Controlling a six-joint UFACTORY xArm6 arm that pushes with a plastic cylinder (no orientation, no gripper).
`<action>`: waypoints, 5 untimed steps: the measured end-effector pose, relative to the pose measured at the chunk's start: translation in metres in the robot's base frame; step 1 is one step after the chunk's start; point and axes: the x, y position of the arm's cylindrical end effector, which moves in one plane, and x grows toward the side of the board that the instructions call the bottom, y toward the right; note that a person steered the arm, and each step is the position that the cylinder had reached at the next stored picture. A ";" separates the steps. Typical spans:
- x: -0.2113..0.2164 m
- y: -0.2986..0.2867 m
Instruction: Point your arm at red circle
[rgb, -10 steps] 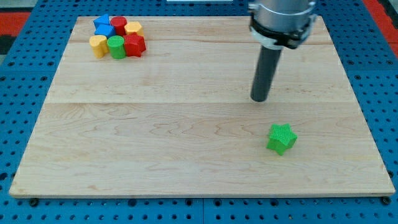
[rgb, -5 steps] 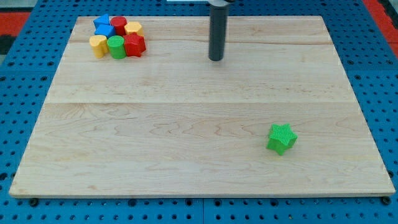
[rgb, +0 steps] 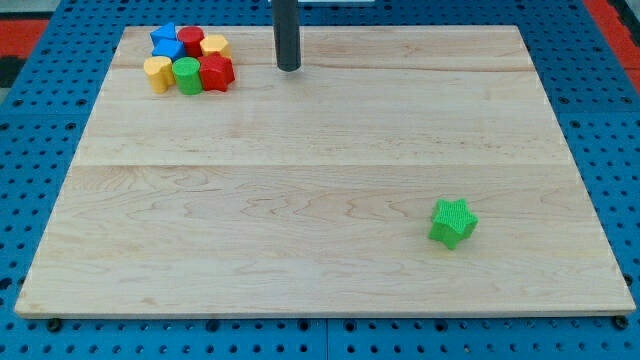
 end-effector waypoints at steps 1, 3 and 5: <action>-0.016 -0.028; -0.079 -0.084; -0.079 -0.134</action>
